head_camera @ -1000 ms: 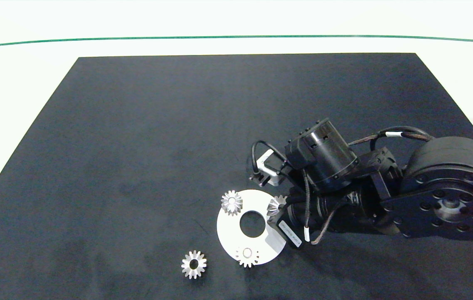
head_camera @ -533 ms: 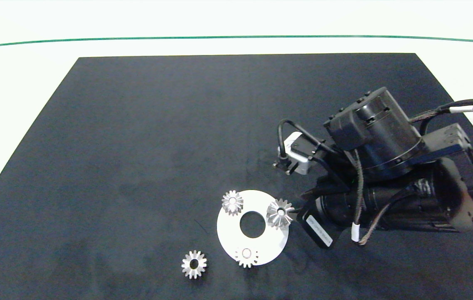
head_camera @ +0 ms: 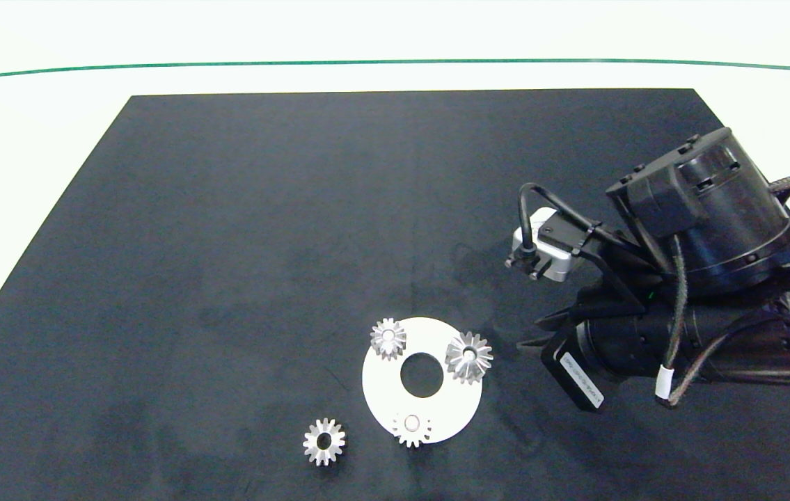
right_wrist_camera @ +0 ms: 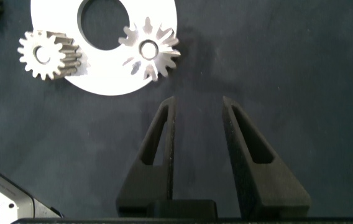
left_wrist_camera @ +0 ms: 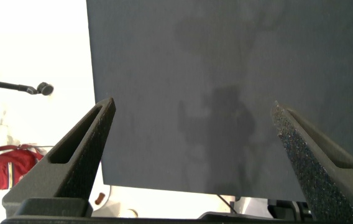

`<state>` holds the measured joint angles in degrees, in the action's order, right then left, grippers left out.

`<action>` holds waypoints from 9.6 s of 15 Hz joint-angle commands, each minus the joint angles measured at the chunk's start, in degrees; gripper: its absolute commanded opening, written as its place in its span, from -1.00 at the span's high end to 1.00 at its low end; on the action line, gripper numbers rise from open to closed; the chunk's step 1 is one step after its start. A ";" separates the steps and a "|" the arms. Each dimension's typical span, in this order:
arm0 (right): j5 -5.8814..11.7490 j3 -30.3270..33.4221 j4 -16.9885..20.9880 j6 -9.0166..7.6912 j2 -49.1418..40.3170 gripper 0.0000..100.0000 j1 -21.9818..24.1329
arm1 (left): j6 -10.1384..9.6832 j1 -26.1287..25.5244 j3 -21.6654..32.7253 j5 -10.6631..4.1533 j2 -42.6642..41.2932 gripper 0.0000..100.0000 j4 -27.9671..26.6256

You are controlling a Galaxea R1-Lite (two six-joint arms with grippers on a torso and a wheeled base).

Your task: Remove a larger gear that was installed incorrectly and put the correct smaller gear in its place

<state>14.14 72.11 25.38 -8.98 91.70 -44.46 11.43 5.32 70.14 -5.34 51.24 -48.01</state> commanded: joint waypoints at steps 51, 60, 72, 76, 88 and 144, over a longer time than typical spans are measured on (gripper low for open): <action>0.01 20.88 13.47 -3.76 21.51 0.05 -2.47 | 1.05 0.05 -0.27 0.15 0.00 -1.00 -0.25; 0.10 20.71 13.47 -3.23 21.68 0.26 -2.56 | 1.05 0.05 -0.27 0.15 -0.08 -1.00 -0.25; 0.01 20.88 13.47 -3.32 18.25 0.26 -3.18 | 2.10 -0.83 -1.06 0.15 -0.08 -1.00 -0.25; 0.01 21.06 13.47 -3.41 15.88 0.26 -3.88 | 2.10 -0.83 -1.06 0.15 -0.08 -1.00 -0.16; -0.61 7.96 13.29 -3.06 6.65 0.26 4.64 | 2.10 -0.74 -1.06 0.07 -0.08 -1.00 -0.16; -3.33 -18.58 -2.88 -1.56 -47.49 -1.00 13.08 | -11.00 -56.47 -27.96 -16.90 38.41 -1.00 46.69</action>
<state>10.69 53.53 22.37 -10.47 44.18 -31.34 0.33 -52.40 42.52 -22.13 90.23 -1.23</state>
